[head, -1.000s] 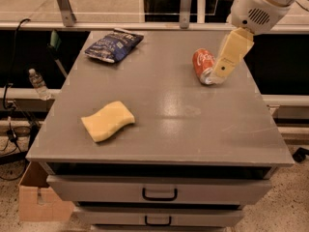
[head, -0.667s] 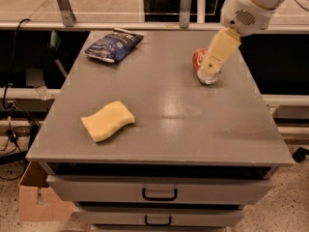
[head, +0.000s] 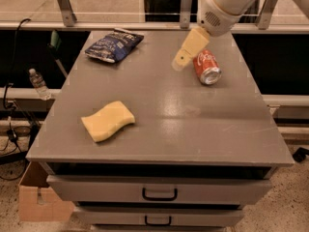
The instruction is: Place coke can upright
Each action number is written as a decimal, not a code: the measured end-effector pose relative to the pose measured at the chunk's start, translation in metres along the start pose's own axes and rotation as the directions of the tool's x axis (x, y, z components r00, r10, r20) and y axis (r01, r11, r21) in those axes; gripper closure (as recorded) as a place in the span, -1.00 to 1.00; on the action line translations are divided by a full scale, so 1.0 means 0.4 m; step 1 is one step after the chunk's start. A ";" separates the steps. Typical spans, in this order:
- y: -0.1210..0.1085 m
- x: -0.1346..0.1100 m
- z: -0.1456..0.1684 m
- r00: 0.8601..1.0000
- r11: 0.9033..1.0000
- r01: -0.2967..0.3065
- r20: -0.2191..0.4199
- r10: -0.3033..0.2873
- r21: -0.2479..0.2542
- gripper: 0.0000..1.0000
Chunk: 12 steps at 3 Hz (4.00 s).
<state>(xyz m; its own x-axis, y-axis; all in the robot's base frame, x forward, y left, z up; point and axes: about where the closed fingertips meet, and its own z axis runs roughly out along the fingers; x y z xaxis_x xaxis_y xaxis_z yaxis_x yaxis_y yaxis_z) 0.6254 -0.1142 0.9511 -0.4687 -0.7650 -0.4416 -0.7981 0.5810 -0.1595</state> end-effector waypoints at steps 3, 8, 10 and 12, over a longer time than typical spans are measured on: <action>-0.191 0.033 0.169 0.940 0.937 -0.341 0.002 0.342 0.082 -1.00; -0.259 0.075 0.295 0.783 0.785 -0.605 -0.076 0.617 0.133 0.25; -0.229 -0.032 0.208 0.857 0.856 -0.516 0.032 0.515 0.038 1.00; -0.152 -0.139 0.077 0.931 0.969 -0.221 0.271 0.244 -0.113 1.00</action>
Offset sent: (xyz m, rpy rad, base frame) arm 0.0903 -0.0410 -0.0528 0.0680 0.0290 -0.3850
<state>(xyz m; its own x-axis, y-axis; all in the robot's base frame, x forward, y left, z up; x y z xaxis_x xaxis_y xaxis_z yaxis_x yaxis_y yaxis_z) 0.7118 -0.0986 0.9582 -0.5281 -0.4954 -0.6897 -0.7126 0.7003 0.0426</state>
